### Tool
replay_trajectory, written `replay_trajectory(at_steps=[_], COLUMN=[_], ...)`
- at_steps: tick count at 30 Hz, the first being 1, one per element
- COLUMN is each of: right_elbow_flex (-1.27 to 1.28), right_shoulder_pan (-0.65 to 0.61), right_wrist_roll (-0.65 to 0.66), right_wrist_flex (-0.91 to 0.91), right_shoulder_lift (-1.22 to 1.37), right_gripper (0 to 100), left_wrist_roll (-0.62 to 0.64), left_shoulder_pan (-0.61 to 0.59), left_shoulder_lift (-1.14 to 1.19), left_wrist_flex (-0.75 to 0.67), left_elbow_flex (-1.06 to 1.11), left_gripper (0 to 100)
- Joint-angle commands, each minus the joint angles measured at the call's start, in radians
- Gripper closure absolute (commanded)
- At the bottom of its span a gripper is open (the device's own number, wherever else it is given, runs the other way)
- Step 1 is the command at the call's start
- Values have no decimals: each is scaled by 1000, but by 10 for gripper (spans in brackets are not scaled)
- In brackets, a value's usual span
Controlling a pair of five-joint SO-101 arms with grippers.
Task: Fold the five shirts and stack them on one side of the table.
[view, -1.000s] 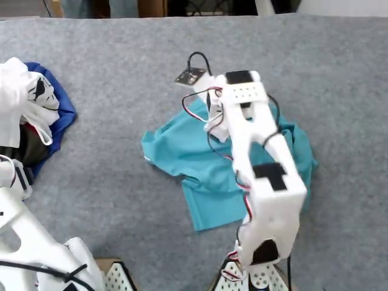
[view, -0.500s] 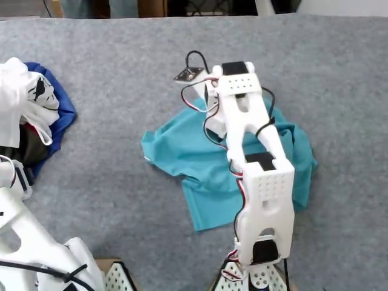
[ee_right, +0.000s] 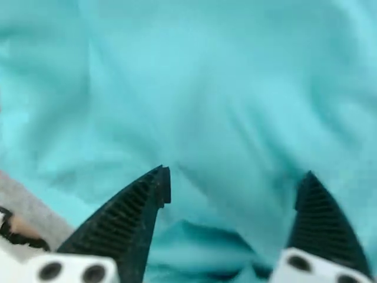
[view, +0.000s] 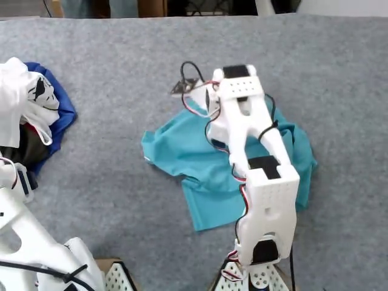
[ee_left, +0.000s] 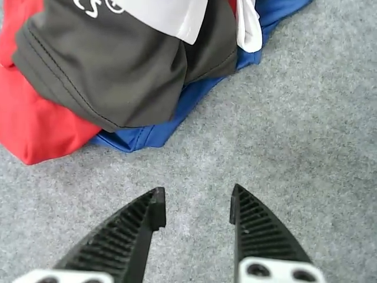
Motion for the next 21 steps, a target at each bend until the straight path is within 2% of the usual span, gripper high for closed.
replay_trajectory(at_steps=[1, 3, 6, 8, 10, 14, 18, 21], right_elbow_flex=[125, 170, 157, 131, 88, -18, -171, -291], right_shoulder_pan=[0, 0, 6, 18, 21, 11, -57, -153], right_wrist_roll=[11, 9, -75, -115, -130, -161, -161, -186], right_wrist_flex=[-121, -152, -161, -144, -109, -11, 132, 172], right_shoulder_lift=[-51, -54, -56, -58, -58, -59, -59, -59], right_gripper=[637, 737, 994, 948, 982, 985, 985, 985], left_wrist_roll=[-21, -23, -23, -23, -23, -23, -23, -18], left_shoulder_pan=[-5, -5, -5, -4, -4, -4, -4, -4], left_shoulder_lift=[-21, -21, -21, -21, -20, -18, -18, -15], left_wrist_flex=[2, 2, 2, 2, 2, 2, 2, 2], left_elbow_flex=[-15, -15, -15, -15, -15, -15, -15, -15], left_gripper=[797, 797, 797, 797, 797, 797, 797, 797])
